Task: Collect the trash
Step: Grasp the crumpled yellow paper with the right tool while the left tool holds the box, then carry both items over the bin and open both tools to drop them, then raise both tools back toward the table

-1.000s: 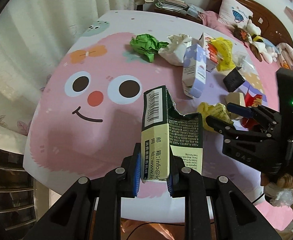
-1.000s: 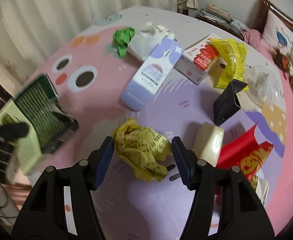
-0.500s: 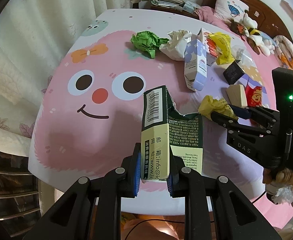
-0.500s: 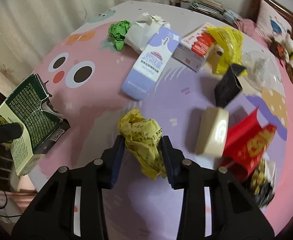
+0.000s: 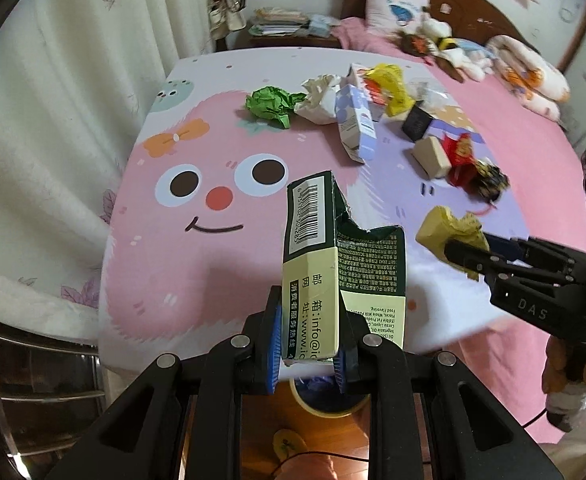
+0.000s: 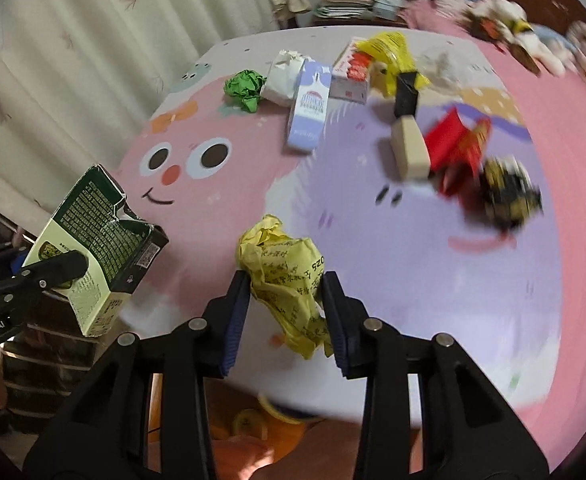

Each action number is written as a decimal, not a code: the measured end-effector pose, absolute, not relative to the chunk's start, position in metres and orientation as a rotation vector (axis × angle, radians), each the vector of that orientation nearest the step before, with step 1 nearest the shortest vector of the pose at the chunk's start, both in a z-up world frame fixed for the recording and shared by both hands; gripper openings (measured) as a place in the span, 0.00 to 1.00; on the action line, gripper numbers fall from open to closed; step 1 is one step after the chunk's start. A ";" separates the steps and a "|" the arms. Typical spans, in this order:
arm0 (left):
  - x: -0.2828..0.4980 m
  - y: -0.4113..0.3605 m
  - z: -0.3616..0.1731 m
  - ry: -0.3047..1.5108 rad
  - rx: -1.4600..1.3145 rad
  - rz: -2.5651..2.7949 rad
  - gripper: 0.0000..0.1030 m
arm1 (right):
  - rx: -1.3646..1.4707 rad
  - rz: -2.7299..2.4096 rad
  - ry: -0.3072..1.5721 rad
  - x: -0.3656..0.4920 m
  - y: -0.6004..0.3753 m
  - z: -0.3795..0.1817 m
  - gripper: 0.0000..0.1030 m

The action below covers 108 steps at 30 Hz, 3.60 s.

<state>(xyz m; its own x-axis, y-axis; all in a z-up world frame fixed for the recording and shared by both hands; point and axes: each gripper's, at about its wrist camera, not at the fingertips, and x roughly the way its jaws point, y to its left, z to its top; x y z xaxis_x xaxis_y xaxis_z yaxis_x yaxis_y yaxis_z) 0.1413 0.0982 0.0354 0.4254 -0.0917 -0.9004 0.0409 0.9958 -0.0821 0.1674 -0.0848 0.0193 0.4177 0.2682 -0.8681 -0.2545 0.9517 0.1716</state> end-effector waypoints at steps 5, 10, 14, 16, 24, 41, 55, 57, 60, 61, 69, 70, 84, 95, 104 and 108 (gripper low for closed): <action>0.099 0.116 0.044 1.089 -0.036 -0.163 0.20 | 0.027 0.261 1.083 0.111 -0.067 0.026 0.32; 0.060 0.125 0.037 1.102 -0.016 -0.248 0.20 | 0.063 0.191 1.087 0.052 -0.055 0.029 0.32; 0.036 0.127 0.025 1.137 -0.020 -0.293 0.20 | 0.050 0.158 1.125 0.020 -0.047 0.019 0.32; 0.025 0.126 0.017 1.158 -0.024 -0.312 0.20 | 0.054 0.146 1.153 0.005 -0.047 0.013 0.33; -0.002 0.102 -0.021 1.238 -0.010 -0.346 0.20 | 0.096 0.098 1.240 -0.032 -0.066 -0.021 0.33; -0.025 0.036 -0.224 1.440 0.092 -0.247 0.20 | 0.264 0.036 1.442 -0.033 -0.110 -0.215 0.33; 0.027 -0.006 -0.370 1.444 0.183 -0.221 0.30 | 0.284 -0.016 1.462 -0.007 -0.146 -0.341 0.36; 0.032 -0.004 -0.377 1.441 0.169 -0.216 0.46 | 0.287 -0.019 1.460 -0.003 -0.149 -0.349 0.36; 0.035 0.003 -0.386 1.452 0.169 -0.200 0.64 | 0.298 -0.019 1.456 0.003 -0.147 -0.357 0.37; 0.036 0.005 -0.387 1.452 0.170 -0.193 0.64 | 0.300 -0.018 1.457 0.004 -0.147 -0.360 0.38; 0.034 0.033 -0.375 1.415 0.149 -0.131 0.78 | 0.323 0.009 1.462 0.014 -0.137 -0.365 0.46; 0.034 0.036 -0.372 1.408 0.145 -0.119 0.79 | 0.323 0.011 1.458 0.014 -0.135 -0.363 0.47; 0.028 0.061 -0.273 1.330 0.072 -0.083 0.81 | 0.345 0.002 1.366 0.013 -0.125 -0.281 0.60; 0.031 0.063 -0.125 1.219 0.019 -0.181 0.83 | 0.402 0.013 1.256 -0.005 -0.124 -0.160 0.60; 0.023 0.072 -0.024 1.142 0.050 -0.224 0.83 | 0.411 0.027 1.169 -0.027 -0.116 -0.058 0.61; 0.021 0.078 0.018 1.083 0.074 -0.235 0.83 | 0.395 0.023 1.126 -0.034 -0.111 -0.021 0.62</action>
